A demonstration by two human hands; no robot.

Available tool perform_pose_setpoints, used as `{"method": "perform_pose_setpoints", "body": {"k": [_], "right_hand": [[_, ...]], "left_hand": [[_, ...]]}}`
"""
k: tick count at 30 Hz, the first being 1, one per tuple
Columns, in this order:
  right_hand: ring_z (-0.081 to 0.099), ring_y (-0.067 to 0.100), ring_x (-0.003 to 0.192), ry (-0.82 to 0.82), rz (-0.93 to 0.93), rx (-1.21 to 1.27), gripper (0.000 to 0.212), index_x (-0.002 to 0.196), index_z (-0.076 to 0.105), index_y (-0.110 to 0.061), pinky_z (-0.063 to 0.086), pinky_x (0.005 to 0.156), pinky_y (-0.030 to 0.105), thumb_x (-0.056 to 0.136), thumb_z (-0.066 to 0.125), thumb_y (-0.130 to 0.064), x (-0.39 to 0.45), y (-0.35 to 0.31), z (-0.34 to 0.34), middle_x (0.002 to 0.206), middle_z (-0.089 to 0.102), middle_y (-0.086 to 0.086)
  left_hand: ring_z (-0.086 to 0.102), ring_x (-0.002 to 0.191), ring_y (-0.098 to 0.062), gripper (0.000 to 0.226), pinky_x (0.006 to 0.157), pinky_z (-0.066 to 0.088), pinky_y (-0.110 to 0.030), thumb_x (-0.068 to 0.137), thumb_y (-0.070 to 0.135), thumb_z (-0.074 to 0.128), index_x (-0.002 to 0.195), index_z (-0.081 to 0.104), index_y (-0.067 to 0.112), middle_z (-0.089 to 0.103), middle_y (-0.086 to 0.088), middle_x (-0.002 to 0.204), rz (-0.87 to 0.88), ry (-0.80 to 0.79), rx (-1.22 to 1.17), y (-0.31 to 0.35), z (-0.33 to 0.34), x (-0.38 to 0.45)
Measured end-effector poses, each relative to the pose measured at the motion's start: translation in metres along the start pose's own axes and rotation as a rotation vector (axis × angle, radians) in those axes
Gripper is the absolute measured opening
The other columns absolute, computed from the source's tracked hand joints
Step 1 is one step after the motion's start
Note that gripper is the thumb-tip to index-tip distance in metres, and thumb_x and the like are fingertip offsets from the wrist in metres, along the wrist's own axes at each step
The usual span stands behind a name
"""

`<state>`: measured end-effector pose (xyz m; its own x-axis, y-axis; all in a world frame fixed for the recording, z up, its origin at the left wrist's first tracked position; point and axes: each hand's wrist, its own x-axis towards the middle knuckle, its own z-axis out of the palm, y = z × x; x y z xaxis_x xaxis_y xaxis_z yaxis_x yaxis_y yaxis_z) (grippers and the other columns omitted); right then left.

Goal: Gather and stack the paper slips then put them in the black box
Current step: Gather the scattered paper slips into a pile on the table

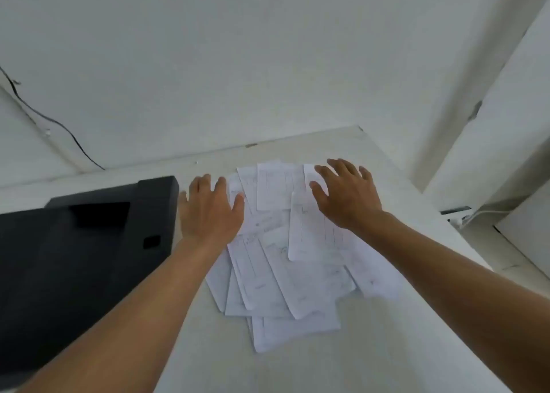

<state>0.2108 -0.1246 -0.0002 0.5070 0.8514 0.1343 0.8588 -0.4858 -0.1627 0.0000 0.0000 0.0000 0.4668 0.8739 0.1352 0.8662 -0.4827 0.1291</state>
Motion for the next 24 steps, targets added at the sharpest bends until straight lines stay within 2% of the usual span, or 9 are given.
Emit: {"method": "perform_pose_setpoints", "body": {"k": [6,10,14,17,20,22,24], "right_hand": [[0.025,0.026,0.152,-0.047,0.130,0.013,0.061,0.151,0.045,-0.025,0.018,0.122,0.054,0.102,0.030,-0.058,-0.048,0.016,0.016,0.163,0.035,0.005],[0.032,0.029,0.147,-0.090,0.200,0.047,0.070,0.147,0.046,-0.023,0.024,0.118,0.054,0.096,0.031,-0.068,-0.077,0.018,0.019,0.156,0.041,0.007],[0.020,0.031,0.152,-0.071,0.137,0.121,0.066,0.151,0.042,-0.022,0.014,0.123,0.052,0.099,0.035,-0.062,-0.087,0.008,0.027,0.161,0.035,0.007],[0.016,0.023,0.156,-0.029,0.075,0.233,0.060,0.154,0.042,-0.024,0.012,0.126,0.045,0.101,0.042,-0.053,-0.092,0.004,0.022,0.166,0.030,0.003],[0.017,0.025,0.156,0.090,0.238,0.207,0.070,0.156,0.038,-0.025,0.015,0.125,0.050,0.098,0.040,-0.063,-0.102,0.013,0.014,0.167,0.027,0.005],[0.022,0.029,0.154,0.067,0.363,0.177,0.079,0.156,0.036,-0.021,0.018,0.123,0.053,0.094,0.036,-0.071,-0.111,0.019,0.012,0.165,0.030,0.008],[0.030,0.032,0.149,0.024,0.418,0.160,0.084,0.153,0.039,-0.017,0.022,0.120,0.053,0.092,0.033,-0.075,-0.118,0.018,0.015,0.159,0.039,0.011]], "left_hand": [[0.036,0.142,-0.033,0.062,0.112,0.034,-0.049,0.102,0.053,0.033,0.145,0.048,0.011,0.042,-0.015,0.154,-0.089,-0.019,-0.074,-0.012,0.022,-0.048],[0.044,0.134,-0.033,0.063,0.110,0.037,-0.049,0.100,0.057,0.034,0.141,0.052,0.012,0.050,-0.014,0.144,-0.155,-0.029,-0.158,-0.013,0.025,-0.074],[0.046,0.132,-0.032,0.061,0.112,0.037,-0.050,0.096,0.057,0.039,0.134,0.058,0.014,0.052,-0.013,0.142,-0.115,-0.011,-0.236,0.000,0.032,-0.087],[0.037,0.142,-0.030,0.063,0.116,0.033,-0.049,0.098,0.055,0.042,0.146,0.048,0.016,0.041,-0.012,0.154,-0.118,0.033,-0.325,0.006,0.030,-0.096],[0.029,0.148,-0.030,0.075,0.118,0.030,-0.050,0.095,0.065,0.036,0.153,0.039,0.016,0.033,-0.012,0.160,-0.201,0.050,-0.326,-0.002,0.027,-0.098],[0.037,0.143,-0.032,0.085,0.114,0.036,-0.052,0.088,0.074,0.032,0.147,0.046,0.015,0.043,-0.014,0.153,-0.232,0.025,-0.328,-0.006,0.028,-0.099],[0.040,0.140,-0.031,0.084,0.111,0.039,-0.050,0.087,0.074,0.036,0.142,0.050,0.013,0.048,-0.015,0.148,-0.213,0.006,-0.341,-0.001,0.029,-0.103]]}}
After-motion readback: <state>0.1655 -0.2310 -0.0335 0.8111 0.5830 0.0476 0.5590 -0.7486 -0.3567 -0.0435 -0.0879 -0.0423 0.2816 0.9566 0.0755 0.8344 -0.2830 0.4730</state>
